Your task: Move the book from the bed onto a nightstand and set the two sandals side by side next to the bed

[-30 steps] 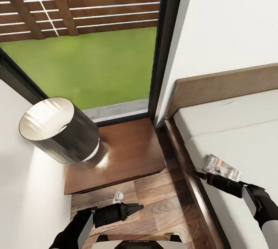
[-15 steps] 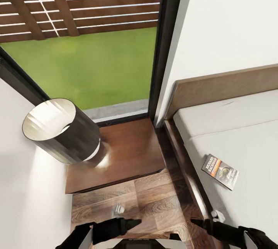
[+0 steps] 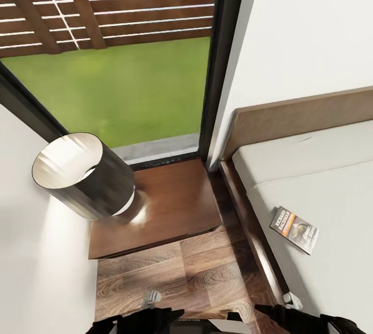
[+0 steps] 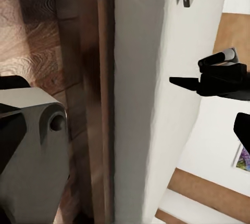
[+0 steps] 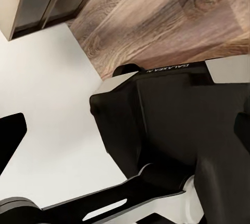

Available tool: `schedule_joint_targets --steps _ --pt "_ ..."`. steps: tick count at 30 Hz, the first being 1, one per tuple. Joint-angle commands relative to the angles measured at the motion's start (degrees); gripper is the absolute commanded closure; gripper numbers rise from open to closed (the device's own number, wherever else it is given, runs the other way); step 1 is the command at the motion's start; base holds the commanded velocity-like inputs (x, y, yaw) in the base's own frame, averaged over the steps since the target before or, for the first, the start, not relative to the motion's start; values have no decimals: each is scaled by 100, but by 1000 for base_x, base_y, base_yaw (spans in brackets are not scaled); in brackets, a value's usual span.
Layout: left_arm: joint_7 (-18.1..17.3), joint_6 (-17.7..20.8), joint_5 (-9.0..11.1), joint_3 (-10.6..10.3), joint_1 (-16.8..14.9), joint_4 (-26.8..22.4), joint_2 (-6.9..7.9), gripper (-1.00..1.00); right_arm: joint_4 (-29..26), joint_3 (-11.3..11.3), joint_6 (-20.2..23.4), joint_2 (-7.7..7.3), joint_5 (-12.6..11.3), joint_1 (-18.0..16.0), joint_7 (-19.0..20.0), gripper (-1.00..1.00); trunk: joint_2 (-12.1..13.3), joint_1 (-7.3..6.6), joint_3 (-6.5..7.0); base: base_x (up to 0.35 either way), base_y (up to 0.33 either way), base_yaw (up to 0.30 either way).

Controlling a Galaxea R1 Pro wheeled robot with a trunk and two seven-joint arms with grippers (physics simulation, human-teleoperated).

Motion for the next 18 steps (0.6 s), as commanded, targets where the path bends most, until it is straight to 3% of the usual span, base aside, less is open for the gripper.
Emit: schedule_joint_targets --steps 1,6,18 --pt "-14 57 45 -6 2 2 23 -100 -3 -32 57 -1 6 -1 17 -100 -5 1 -5 0 0 -42" --pt "-13 51 50 -5 0 10 44 -100 -2 -32 56 -1 5 -1 23 -100 -5 1 -5 0 0 -176" --pt "-13 49 51 -5 5 14 47 -100 -2 -32 56 -1 5 -1 25 -100 -5 1 -5 0 0 -292"
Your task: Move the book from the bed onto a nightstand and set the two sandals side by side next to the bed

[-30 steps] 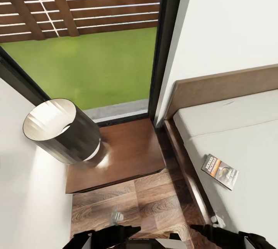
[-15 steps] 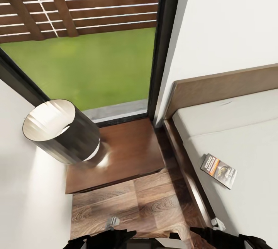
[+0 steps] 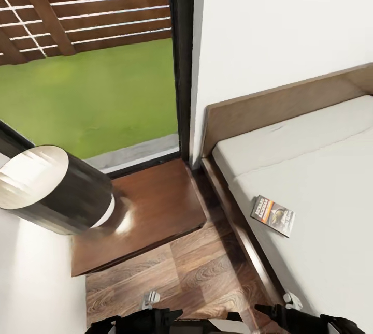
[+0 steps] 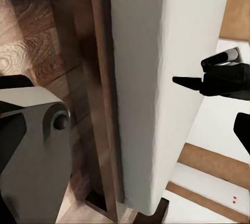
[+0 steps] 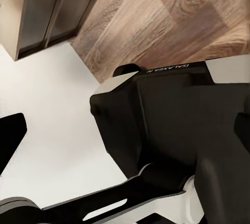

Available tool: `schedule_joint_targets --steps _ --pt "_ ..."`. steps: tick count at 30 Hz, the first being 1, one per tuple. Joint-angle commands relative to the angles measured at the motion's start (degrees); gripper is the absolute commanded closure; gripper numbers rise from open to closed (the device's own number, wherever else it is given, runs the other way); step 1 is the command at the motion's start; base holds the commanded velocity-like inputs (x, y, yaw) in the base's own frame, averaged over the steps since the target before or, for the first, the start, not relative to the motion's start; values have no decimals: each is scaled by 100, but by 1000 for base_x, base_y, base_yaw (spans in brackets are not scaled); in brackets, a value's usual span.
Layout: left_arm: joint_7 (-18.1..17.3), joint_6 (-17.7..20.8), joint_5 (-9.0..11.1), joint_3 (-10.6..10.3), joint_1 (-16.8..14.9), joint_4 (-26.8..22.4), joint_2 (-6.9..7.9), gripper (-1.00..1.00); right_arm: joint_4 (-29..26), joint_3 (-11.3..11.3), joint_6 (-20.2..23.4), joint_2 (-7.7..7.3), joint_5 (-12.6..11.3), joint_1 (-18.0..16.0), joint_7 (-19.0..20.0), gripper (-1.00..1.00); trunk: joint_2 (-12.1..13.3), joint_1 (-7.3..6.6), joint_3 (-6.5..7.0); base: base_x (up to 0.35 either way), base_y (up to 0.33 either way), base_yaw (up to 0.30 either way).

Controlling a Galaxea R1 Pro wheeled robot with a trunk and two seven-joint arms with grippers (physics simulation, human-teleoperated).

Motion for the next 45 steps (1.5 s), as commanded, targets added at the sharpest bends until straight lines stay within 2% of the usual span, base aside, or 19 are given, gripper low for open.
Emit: schedule_joint_targets --steps 1,28,45 --pt "-15 59 39 -6 1 -4 1 -100 -2 -30 59 0 6 -3 17 -100 -5 1 -5 0 0 -300" --pt "-15 57 39 2 2 -4 1 -100 -2 -30 60 0 6 -3 34 -100 -5 1 -5 10 0 -287" --pt "-15 57 39 2 2 -4 4 -100 -2 -31 59 0 6 -3 26 -100 -5 1 -5 140 0 -49"
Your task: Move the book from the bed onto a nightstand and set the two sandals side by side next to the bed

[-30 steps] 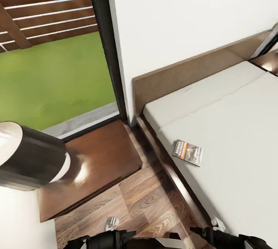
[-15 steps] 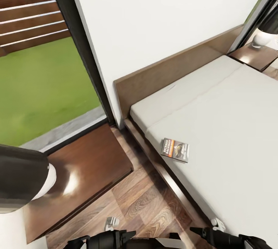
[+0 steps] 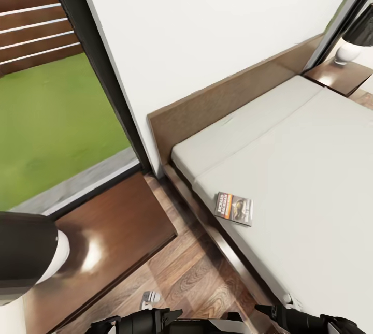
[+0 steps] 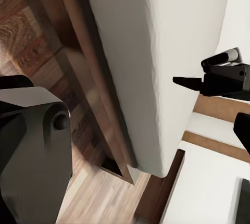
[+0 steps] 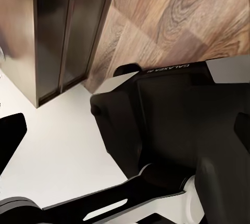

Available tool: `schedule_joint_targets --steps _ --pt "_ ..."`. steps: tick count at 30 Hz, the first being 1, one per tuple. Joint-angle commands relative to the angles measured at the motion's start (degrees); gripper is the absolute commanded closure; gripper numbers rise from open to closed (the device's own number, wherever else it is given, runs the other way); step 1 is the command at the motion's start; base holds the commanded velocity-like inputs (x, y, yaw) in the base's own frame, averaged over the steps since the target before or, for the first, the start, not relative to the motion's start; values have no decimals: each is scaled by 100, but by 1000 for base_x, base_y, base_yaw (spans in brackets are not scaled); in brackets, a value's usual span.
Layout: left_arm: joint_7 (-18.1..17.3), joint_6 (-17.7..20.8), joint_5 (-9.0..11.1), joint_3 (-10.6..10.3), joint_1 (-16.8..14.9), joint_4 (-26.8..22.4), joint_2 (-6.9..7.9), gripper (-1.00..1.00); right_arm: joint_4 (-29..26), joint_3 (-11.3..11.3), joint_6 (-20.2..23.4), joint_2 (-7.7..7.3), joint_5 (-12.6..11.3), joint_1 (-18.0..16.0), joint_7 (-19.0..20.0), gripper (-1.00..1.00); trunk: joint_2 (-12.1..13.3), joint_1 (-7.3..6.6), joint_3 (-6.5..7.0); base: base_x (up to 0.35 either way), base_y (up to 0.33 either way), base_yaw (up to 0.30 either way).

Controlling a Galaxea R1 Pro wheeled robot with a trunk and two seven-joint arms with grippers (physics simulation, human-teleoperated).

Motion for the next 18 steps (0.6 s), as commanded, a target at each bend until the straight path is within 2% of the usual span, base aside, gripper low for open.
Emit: schedule_joint_targets --steps 1,18 --pt "-15 60 38 -5 0 -3 0 -100 -2 -31 59 0 6 -3 17 -100 -5 2 -4 37 0 -191" --pt "-15 60 38 -5 0 -3 -2 -100 -2 -30 59 0 6 -3 25 -100 -5 2 -4 4 0 -229"
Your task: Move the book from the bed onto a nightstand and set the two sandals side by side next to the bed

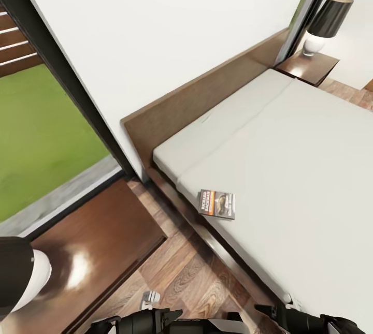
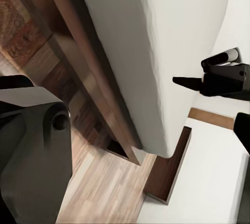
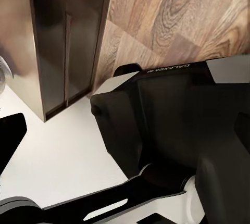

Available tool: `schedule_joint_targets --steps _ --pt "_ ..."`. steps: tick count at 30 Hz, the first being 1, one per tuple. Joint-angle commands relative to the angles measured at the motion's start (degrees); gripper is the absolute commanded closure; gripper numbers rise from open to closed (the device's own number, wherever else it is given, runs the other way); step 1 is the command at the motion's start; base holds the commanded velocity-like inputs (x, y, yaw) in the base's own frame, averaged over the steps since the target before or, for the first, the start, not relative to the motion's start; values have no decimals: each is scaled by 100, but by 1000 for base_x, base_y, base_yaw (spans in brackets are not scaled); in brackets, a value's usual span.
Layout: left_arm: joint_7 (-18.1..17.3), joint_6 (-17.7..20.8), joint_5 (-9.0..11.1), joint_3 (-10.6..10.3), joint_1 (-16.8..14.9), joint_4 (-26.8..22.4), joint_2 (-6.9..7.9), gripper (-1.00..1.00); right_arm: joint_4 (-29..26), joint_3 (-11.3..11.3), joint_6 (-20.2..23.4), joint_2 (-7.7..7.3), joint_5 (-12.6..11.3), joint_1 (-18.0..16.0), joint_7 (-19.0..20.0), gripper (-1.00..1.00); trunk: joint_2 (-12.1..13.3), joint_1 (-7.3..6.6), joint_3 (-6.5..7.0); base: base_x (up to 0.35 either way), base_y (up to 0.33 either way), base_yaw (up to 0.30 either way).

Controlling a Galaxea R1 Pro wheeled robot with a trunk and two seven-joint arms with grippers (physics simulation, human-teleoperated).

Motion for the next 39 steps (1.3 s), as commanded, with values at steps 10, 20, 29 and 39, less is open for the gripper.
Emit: schedule_joint_targets --steps 10,20,29,39 --pt "-15 60 38 -5 0 -3 1 -100 -2 -30 59 2 17 -3 26 -100 -5 2 -5 0 0 -231" --pt "-15 60 38 -6 0 -3 1 -100 537 -23 -494 30 436 -3 26 -100 -5 2 -49 0 0 -199" --pt "-15 60 38 -7 0 -3 1 -100 717 -22 -740 35 1001 -3 3 -100 -5 2 -77 0 0 -104" --pt "-15 60 38 -7 0 -3 1 -100 719 -22 -743 35 1016 -3 8 -100 -5 2 -78 0 0 -234"
